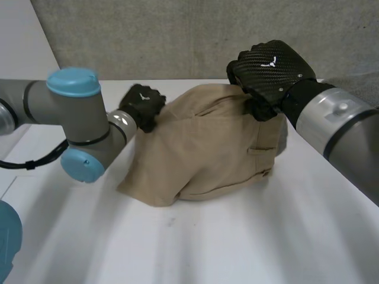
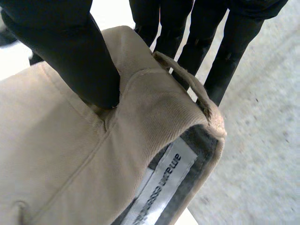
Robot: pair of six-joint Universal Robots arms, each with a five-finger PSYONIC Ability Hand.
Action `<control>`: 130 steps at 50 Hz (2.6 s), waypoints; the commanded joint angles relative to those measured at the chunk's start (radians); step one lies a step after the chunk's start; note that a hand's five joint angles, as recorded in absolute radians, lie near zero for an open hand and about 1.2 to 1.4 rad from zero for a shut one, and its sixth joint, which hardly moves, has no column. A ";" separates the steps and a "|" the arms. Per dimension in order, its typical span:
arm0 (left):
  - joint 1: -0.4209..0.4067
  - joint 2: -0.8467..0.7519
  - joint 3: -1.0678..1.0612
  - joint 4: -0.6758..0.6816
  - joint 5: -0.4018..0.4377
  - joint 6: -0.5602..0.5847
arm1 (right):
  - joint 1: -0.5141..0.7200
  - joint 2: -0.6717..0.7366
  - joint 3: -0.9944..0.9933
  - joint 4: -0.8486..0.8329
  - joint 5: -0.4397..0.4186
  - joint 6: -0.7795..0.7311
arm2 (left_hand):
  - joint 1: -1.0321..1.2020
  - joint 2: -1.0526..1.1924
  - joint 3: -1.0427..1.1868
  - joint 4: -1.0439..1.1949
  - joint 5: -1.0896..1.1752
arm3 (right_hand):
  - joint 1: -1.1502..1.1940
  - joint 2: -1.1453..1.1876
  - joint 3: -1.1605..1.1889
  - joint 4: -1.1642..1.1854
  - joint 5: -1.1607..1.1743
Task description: Fold the laundry.
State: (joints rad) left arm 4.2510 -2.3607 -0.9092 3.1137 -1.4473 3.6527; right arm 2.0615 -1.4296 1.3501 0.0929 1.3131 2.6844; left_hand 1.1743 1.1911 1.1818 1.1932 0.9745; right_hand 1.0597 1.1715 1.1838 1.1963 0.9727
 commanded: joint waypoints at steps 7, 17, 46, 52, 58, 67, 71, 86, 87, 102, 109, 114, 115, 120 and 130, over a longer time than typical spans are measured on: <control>0.041 0.191 0.314 0.328 -0.149 -0.137 | 0.000 0.386 -0.529 -0.659 0.368 -0.027 | 0.222 0.205 0.215 0.203 0.247 | 0.337 0.225 0.212 0.200 0.249; 0.059 0.288 0.268 0.414 -0.200 -0.164 | 0.028 0.469 -0.585 -0.989 0.307 -0.084 | 0.222 0.205 0.215 0.203 0.247 | 0.337 0.225 0.212 0.200 0.249; 0.058 0.345 -0.468 0.341 -0.047 -0.031 | 0.046 0.404 -0.002 -0.466 0.296 -0.130 | 0.222 0.205 0.215 0.203 0.247 | 0.337 0.225 0.212 0.200 0.249; 0.029 0.615 -0.329 0.278 -0.065 0.015 | 0.048 0.238 -0.120 -0.446 0.299 -0.089 | 0.222 0.205 0.215 0.203 0.247 | 0.337 0.225 0.212 0.200 0.249; 0.040 0.716 -0.003 0.175 -0.070 -0.046 | 0.042 0.107 -0.355 -0.401 0.324 0.023 | 0.222 0.205 0.215 0.203 0.247 | 0.337 0.225 0.212 0.200 0.249; 0.084 0.419 0.323 0.002 -0.091 -0.079 | 0.046 0.254 -0.565 -0.210 0.339 0.058 | 0.222 0.205 0.215 0.203 0.247 | 0.337 0.225 0.212 0.200 0.249; 0.087 0.311 0.296 0.006 -0.081 -0.079 | 0.051 0.331 -0.531 -0.200 0.353 0.057 | 0.222 0.205 0.215 0.203 0.247 | 0.337 0.225 0.212 0.200 0.249; 0.104 -0.155 0.207 0.298 0.004 -0.056 | 0.037 0.710 -0.433 -0.421 0.446 0.023 | 0.222 0.205 0.215 0.203 0.247 | 0.337 0.225 0.212 0.200 0.249; 0.106 -0.175 0.222 0.312 0.001 -0.049 | 0.034 0.728 -0.439 -0.448 0.465 0.017 | 0.222 0.205 0.215 0.203 0.247 | 0.337 0.225 0.212 0.200 0.249; 0.109 -0.315 0.452 0.448 -0.058 0.115 | 0.043 0.880 -0.512 -0.984 0.456 -0.144 | -1.000 -1.017 -1.007 -1.019 -0.975 | -0.885 -0.997 -1.009 -1.022 -0.973; 0.106 -0.269 0.463 0.286 -0.073 0.104 | 0.020 0.845 -0.534 -0.840 0.420 -0.103 | -1.000 -1.017 -1.007 -1.019 -0.975 | -0.885 -0.997 -1.009 -1.022 -0.973; 0.112 -0.164 0.383 0.186 -0.154 0.096 | -0.004 0.738 -0.502 -0.656 0.411 -0.014 | -1.000 -1.017 -1.007 -1.019 -0.975 | -0.885 -0.997 -1.009 -1.022 -0.973; 0.112 -0.140 0.362 0.171 -0.168 0.095 | -0.009 0.718 -0.494 -0.619 0.405 -0.003 | -1.000 -1.017 -1.007 -1.019 -0.975 | -0.885 -0.997 -1.009 -1.022 -0.973; 0.096 0.055 0.147 0.036 -0.213 0.081 | -0.032 0.571 -0.424 -0.330 0.316 0.034 | -1.000 -1.017 -1.007 -1.019 -0.975 | -0.885 -0.997 -1.009 -1.022 -0.973; 0.043 0.424 -0.326 -0.171 -0.191 -0.006 | -0.086 0.332 -0.162 0.095 0.098 -0.037 | -1.000 -1.016 -1.007 -1.019 -0.974 | -0.885 -0.997 -1.009 -1.022 -0.973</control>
State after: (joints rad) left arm 4.3282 -2.1525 -0.9502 3.0602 -1.6578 3.7093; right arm 2.0134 -0.9614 1.0205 -0.0399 1.5314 2.7041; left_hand 0.1890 0.2025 0.2080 0.1976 0.0476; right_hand 0.2169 0.2055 0.2097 0.2149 0.0475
